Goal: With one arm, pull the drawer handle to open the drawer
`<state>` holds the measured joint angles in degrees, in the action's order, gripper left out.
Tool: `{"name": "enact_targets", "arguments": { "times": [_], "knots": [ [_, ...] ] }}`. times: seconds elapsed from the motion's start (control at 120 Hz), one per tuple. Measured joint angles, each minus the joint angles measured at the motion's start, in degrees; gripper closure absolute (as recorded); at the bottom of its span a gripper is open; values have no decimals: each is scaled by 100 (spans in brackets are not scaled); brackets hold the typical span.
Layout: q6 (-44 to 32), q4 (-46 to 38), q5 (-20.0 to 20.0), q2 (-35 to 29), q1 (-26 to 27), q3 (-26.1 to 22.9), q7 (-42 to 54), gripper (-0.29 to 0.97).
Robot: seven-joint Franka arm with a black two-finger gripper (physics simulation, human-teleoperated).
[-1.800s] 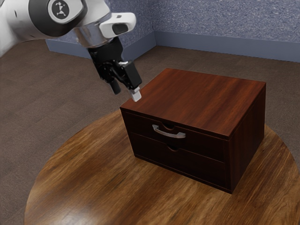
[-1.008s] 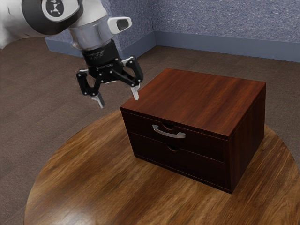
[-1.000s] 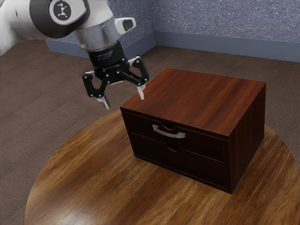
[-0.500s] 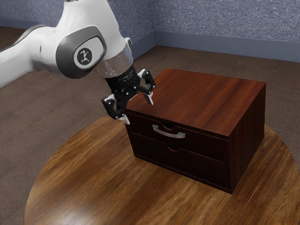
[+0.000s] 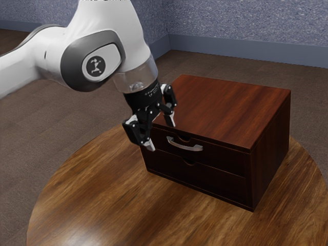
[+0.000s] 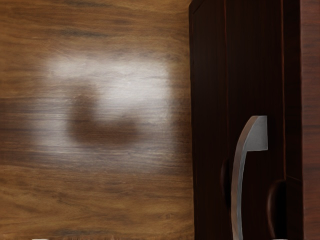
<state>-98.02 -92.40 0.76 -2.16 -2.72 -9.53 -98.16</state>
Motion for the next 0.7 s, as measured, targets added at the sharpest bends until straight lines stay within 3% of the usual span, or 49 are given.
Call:
{"name": "enact_targets", "arguments": {
  "times": [0.267, 0.417, 0.7],
  "knots": [
    [250, -194, 6, -103, -340, -103, -563, 15],
    [-400, -1375, -81, -984, -289, -305, -757, 17],
    [-1430, -1590, -274, -836, -279, -505, -1000, 20]
  ]
}}
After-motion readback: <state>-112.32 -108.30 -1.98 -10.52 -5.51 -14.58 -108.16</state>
